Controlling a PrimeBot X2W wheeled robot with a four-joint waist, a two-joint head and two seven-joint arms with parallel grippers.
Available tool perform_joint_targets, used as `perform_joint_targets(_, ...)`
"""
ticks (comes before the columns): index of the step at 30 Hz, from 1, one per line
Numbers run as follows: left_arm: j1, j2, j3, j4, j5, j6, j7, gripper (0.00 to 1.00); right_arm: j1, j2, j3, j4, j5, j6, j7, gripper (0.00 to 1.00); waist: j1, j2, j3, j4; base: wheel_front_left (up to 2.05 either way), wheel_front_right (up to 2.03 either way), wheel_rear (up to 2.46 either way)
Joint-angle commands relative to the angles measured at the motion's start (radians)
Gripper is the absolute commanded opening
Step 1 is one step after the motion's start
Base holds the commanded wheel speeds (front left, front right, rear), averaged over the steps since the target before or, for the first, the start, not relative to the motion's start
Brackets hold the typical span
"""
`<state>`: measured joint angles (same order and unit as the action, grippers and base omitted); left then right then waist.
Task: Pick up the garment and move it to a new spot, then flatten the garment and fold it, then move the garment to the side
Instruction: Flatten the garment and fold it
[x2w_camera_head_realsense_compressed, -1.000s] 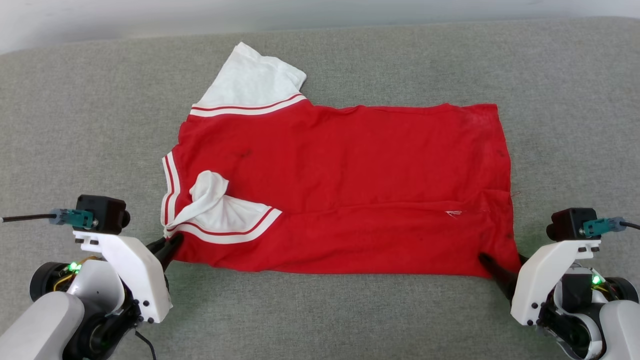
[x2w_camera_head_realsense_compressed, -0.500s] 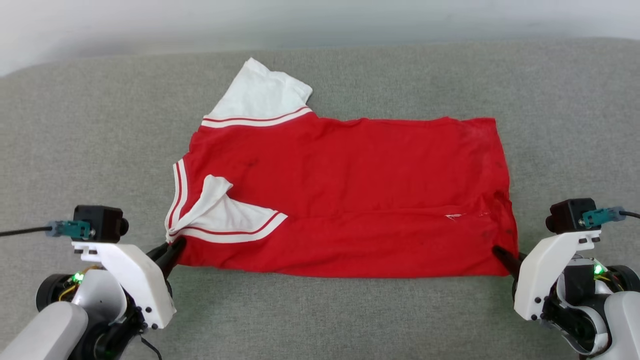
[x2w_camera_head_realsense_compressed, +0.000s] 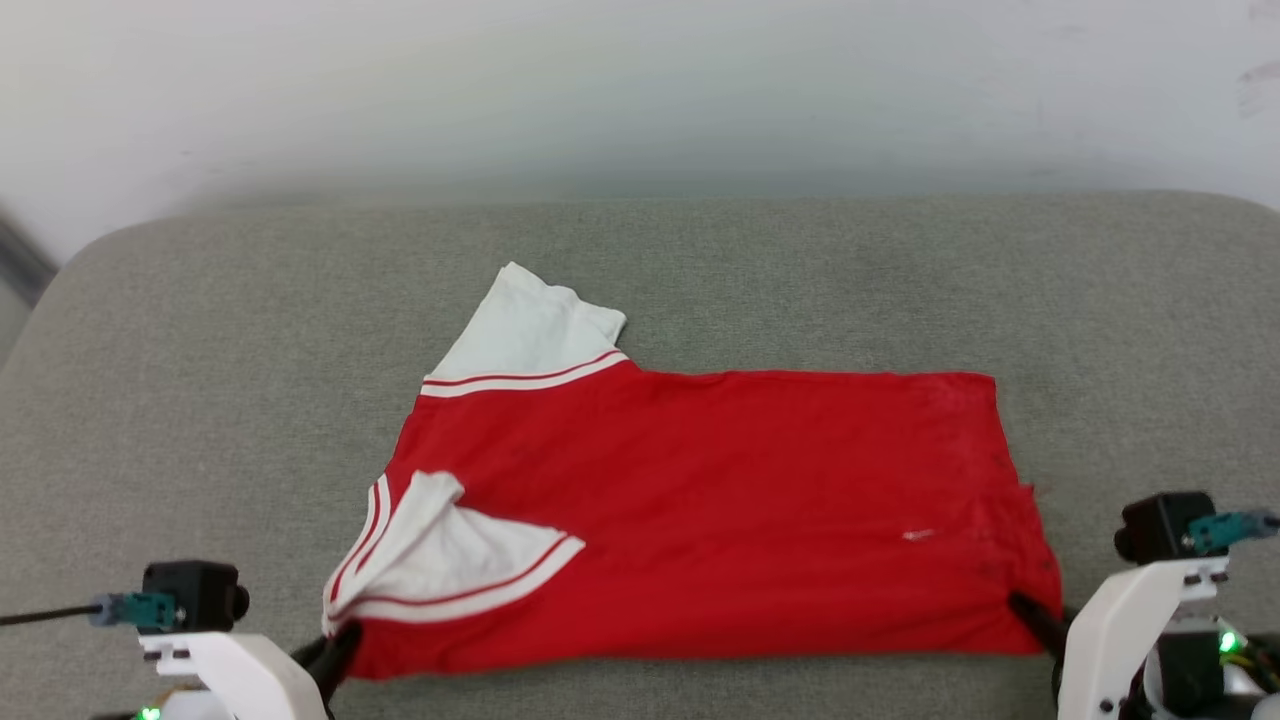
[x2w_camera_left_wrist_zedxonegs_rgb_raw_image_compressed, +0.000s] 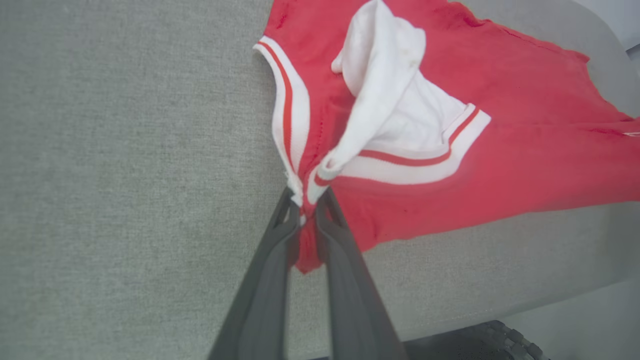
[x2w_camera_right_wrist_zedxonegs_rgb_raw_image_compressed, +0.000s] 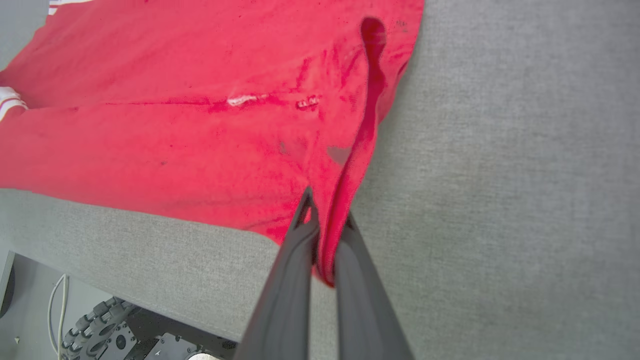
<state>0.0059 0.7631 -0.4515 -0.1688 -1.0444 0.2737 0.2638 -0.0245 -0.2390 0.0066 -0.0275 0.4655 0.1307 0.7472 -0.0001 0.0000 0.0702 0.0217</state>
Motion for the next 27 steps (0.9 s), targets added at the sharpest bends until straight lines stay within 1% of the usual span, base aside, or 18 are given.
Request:
perform_joint_targets(1,0.027,0.0,-0.006,-0.001,-0.01,0.002,0.002,0.0,0.032,0.013,-0.006,-0.013,0.002,0.0,0.013,0.0,0.0001,0.0,-0.001,0.005,0.0,0.0,0.0)
perform_joint_targets(3,0.05,-0.017,-0.02,0.01,-0.029,-0.005,0.014,0.0,0.068,0.018,-0.017,-0.014,-0.008,0.0,0.015,0.0,0.0001,0.0,0.002,0.007,0.0,0.0,0.0)
perform_joint_targets(5,0.062,-0.043,-0.029,0.031,-0.056,-0.021,0.016,0.0,0.098,0.034,-0.022,0.009,-0.008,0.0,0.017,0.0,0.0001,0.0,0.005,0.006,0.0,0.0,0.0)
perform_joint_targets(9,0.062,-0.085,-0.036,0.107,-0.085,-0.056,0.003,0.0,0.121,0.051,-0.018,0.065,-0.004,0.0,-0.023,0.0,0.0001,0.0,0.006,0.0,0.0,0.0,0.0)
perform_joint_targets(10,0.059,-0.093,-0.037,0.129,-0.094,-0.066,-0.001,0.35,0.122,0.054,-0.014,0.081,0.003,0.0,-0.04,0.39,0.0001,0.0,0.005,-0.003,0.0,0.0,0.0)
perform_joint_targets(11,0.054,-0.102,-0.04,0.143,-0.097,-0.079,-0.003,0.94,0.121,0.052,-0.008,0.094,0.004,0.0,-0.059,1.0,0.0001,0.0,0.004,-0.006,0.0,0.0,0.0)
perform_joint_targets(12,0.046,-0.105,-0.038,0.158,-0.094,-0.086,-0.011,1.0,0.117,0.048,0.001,0.102,0.006,0.0,-0.082,1.0,0.0001,0.0,0.004,-0.008,0.0,0.0,0.0)
perform_joint_targets(14,0.031,-0.106,-0.035,0.176,-0.078,-0.097,-0.029,1.0,0.102,0.04,0.014,0.11,0.011,0.0,-0.139,1.0,0.0001,0.0,0.003,-0.013,0.0,0.0,0.0)
perform_joint_targets(16,0.014,-0.106,-0.027,0.184,-0.059,-0.098,-0.056,1.0,0.085,0.029,0.022,0.098,0.0,0.0,-0.218,1.0,0.0001,0.0,0.001,-0.017,0.0,0.0,0.0)
perform_joint_targets(19,-0.012,-0.099,-0.02,0.166,-0.026,-0.104,-0.09,1.0,0.061,0.041,0.01,0.072,-0.012,0.0,-0.345,1.0,0.0001,0.0,0.005,-0.024,0.0,0.0,0.0)
perform_joint_targets(21,-0.039,-0.09,-0.006,0.152,0.013,-0.089,-0.131,1.0,0.043,0.041,0.005,0.052,-0.038,0.0,-0.429,1.0,0.0001,0.0,0.012,-0.031,0.0,0.0,0.0)
perform_joint_targets(23,-0.071,-0.091,0.003,0.134,0.067,-0.065,-0.18,1.0,0.024,0.049,-0.005,0.034,-0.072,0.0,-0.509,1.0,0.0001,0.0,0.022,-0.038,0.0,0.0,0.0)
perform_joint_targets(27,-0.143,-0.106,0.028,0.107,0.153,-0.023,-0.273,1.0,-0.018,0.07,-0.015,-0.001,-0.137,0.0,-0.625,1.0,0.0001,0.0,0.053,-0.062,0.0,0.0,0.0)
